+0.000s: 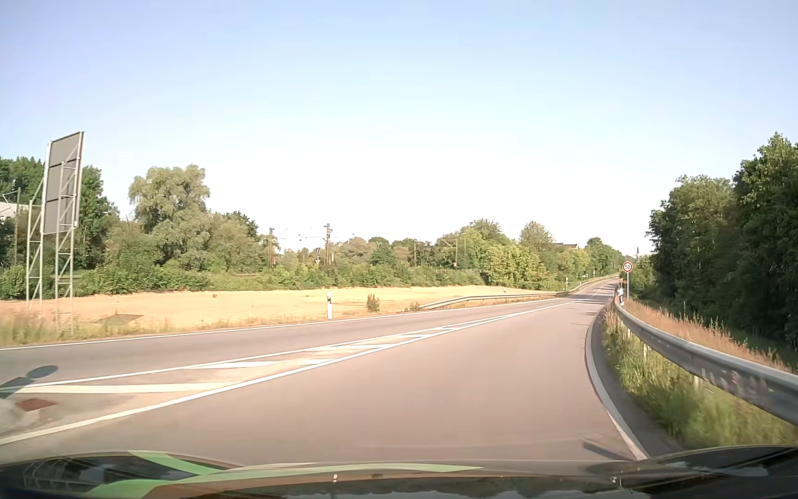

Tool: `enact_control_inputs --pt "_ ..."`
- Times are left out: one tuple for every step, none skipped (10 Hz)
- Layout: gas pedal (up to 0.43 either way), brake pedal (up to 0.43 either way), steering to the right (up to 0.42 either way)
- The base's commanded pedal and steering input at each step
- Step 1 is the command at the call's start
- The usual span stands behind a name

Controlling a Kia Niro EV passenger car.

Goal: Follow the waypoints while adhering to traffic rules and regulations

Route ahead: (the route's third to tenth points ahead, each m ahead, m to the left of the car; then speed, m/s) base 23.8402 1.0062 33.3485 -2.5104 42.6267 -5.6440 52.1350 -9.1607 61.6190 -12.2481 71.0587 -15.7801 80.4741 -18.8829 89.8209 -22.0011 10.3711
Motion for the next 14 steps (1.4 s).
enact_control_inputs --pt "0.157 0.000 0.078" --pt "0.157 0.000 0.078" --pt "0.169 0.000 0.078" --pt "0.169 0.000 0.078" --pt "0.169 0.000 0.078" --pt "0.177 0.000 0.078" --pt "0.189 0.000 0.075" --pt "0.209 0.000 0.071" --pt "0.220 0.000 0.069" --pt "0.228 0.000 0.068" --pt "0.228 0.000 0.069" --pt "0.240 0.000 0.069" --pt "0.240 0.000 0.069" --pt "0.240 0.000 0.068"
